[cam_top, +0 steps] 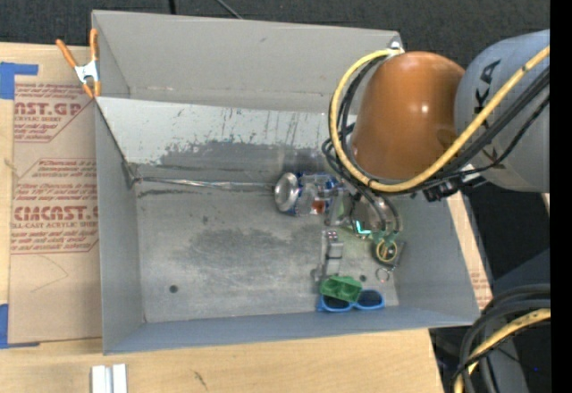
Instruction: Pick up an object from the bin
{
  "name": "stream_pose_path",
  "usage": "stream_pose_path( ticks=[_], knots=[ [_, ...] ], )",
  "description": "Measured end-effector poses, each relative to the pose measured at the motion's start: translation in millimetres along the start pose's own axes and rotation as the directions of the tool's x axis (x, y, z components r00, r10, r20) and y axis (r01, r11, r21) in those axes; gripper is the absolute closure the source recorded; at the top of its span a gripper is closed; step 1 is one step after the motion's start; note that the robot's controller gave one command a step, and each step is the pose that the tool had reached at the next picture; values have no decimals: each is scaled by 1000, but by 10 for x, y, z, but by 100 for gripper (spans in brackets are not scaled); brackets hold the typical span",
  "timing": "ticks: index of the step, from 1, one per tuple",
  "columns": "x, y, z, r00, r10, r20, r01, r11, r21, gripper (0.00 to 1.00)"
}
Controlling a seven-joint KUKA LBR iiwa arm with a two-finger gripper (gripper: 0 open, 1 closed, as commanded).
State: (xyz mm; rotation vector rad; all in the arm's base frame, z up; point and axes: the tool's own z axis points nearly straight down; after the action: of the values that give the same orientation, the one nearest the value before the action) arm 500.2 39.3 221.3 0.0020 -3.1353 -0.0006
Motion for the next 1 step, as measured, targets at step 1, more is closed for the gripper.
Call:
stream_pose_path(
  ticks=[1],
  knots=[
    [146, -571, 1259, 995, -96, -2, 96, 995, 0, 0]
  ],
)
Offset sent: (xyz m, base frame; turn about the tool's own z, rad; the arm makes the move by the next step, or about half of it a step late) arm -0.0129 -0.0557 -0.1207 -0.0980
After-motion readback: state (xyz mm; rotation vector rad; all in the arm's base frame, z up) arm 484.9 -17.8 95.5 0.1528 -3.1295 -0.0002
